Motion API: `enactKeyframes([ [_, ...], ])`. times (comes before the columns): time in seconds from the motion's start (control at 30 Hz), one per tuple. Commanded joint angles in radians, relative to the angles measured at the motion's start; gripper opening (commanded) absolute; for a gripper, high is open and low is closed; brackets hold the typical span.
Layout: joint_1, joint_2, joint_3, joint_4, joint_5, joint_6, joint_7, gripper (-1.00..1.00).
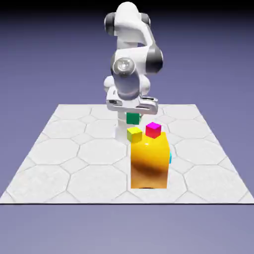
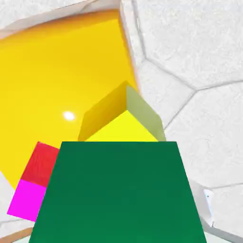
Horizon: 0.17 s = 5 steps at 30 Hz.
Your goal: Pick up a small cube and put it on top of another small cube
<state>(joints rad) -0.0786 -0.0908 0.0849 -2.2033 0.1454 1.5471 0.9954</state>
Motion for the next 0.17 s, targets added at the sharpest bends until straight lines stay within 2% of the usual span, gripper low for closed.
enactKeyframes([
  [0.0,0.001,-0.005,0.002,-0.036,0.0,0.031,-0.002,-1.0],
  [0.03,0.001,-0.006,0.002,-0.047,0.0,0.041,-0.002,-1.0],
  [0.07,0.001,-0.006,0.002,-0.047,0.0,0.041,-0.002,1.0],
  [0.13,0.0,-0.001,0.0,-0.011,-0.001,0.009,-0.001,1.0],
])
